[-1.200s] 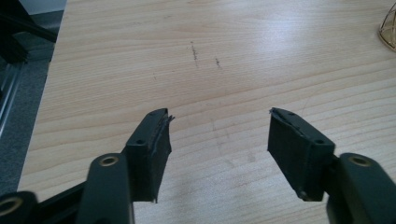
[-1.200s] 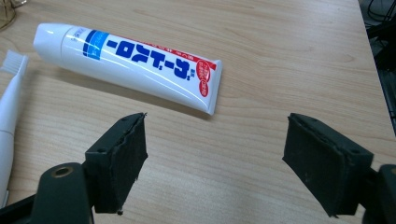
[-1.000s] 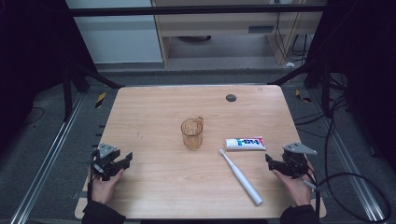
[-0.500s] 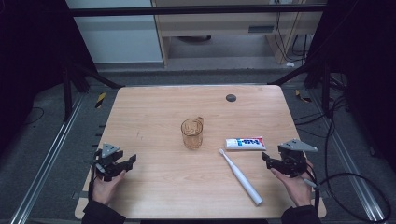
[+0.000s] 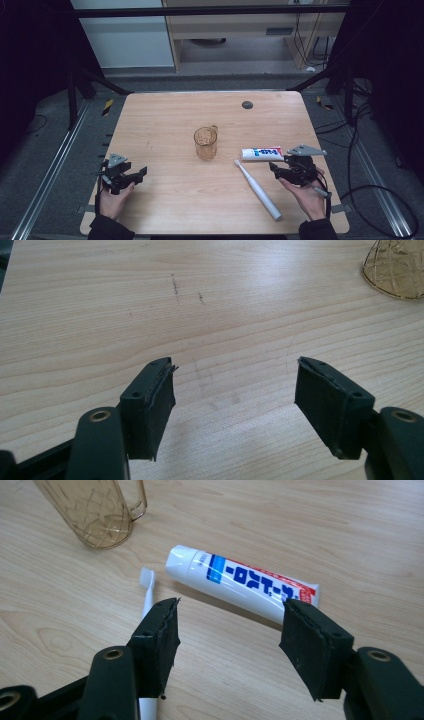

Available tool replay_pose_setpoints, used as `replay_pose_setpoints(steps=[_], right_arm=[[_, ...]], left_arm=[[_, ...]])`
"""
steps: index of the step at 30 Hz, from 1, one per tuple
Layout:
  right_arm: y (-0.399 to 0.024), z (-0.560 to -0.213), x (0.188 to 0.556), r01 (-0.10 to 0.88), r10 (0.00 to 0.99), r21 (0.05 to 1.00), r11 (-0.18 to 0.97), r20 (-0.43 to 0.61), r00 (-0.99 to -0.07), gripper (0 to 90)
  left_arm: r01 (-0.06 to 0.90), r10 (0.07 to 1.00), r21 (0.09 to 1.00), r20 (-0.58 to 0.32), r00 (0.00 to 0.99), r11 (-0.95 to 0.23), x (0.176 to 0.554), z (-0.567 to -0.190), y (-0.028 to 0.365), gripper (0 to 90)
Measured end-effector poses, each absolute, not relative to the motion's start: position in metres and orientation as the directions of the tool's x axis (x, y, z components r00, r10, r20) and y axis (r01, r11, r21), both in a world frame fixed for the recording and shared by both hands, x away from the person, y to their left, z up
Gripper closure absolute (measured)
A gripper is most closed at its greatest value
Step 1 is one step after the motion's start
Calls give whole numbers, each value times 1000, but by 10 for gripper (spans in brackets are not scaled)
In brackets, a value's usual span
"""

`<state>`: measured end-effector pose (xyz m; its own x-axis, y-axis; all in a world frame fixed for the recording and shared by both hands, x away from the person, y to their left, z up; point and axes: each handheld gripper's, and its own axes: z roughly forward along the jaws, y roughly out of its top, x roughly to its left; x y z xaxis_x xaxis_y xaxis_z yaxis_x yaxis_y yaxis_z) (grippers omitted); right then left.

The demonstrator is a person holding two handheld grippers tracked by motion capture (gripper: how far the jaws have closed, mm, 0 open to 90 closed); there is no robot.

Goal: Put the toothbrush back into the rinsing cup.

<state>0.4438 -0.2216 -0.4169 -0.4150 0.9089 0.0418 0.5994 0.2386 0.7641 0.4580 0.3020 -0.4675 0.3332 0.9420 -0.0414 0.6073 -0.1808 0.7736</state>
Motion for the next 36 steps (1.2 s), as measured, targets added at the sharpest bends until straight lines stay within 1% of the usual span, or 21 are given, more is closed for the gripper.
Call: replay_pose_setpoints(steps=[10,18,36], right_arm=[[-196,-416,453,644,888,695,319,17,-459,440],[-184,-416,457,656,870,661,365,9,-493,455],[-160,-430,460,694,850,591,411,28,-526,507]], left_arm=[[610,943,768,-23,333,-196,458,-468,302,298],[613,942,764,-22,336,-200,458,-469,301,293],[617,939,758,-16,344,-214,459,-469,300,283]])
